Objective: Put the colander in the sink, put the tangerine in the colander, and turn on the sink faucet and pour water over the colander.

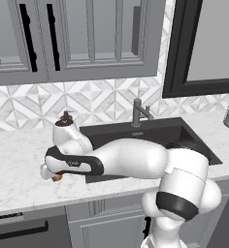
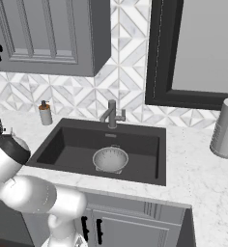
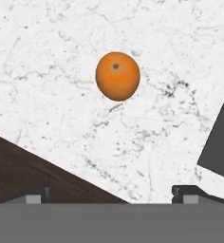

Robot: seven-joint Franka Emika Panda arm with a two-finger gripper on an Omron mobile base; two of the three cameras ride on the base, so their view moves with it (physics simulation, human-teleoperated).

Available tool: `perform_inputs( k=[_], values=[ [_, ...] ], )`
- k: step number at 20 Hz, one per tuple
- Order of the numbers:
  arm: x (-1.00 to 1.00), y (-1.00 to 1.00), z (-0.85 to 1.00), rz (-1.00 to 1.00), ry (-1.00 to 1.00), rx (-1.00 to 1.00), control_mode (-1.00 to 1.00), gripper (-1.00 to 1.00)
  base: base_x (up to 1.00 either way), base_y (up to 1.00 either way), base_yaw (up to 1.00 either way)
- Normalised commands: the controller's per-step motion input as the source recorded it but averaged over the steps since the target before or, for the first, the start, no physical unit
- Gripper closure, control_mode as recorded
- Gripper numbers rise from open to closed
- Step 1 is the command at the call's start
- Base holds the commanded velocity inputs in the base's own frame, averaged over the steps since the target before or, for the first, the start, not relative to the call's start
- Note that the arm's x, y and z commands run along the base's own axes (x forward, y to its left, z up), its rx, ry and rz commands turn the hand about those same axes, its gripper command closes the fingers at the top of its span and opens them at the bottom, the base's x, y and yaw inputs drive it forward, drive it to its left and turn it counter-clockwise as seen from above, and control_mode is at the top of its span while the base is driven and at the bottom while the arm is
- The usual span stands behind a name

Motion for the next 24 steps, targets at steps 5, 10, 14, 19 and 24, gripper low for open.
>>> perform_inputs(
  k=[5, 10, 14, 19, 24],
  values=[
    [0.11, 0.0, -0.3, -0.01, 0.0, 0.0, -1.0, -1.0, 0.0, 0.0, 0.0],
    [0.28, 0.02, -0.26, 0.0, 0.0, 0.0, -1.0, -1.0, 0.0, 0.0, 0.0],
    [0.3, 0.04, -0.13, 0.0, -0.03, 0.0, -1.0, -1.0, 0.0, 0.0, 0.0],
    [0.25, 0.32, -0.02, 0.0, -0.06, -0.04, -1.0, -1.0, 0.0, 0.0, 0.0],
    [0.19, 0.09, -0.18, -0.02, 0.0, -0.03, -1.0, -1.0, 0.0, 0.0, 0.0]
  ],
)
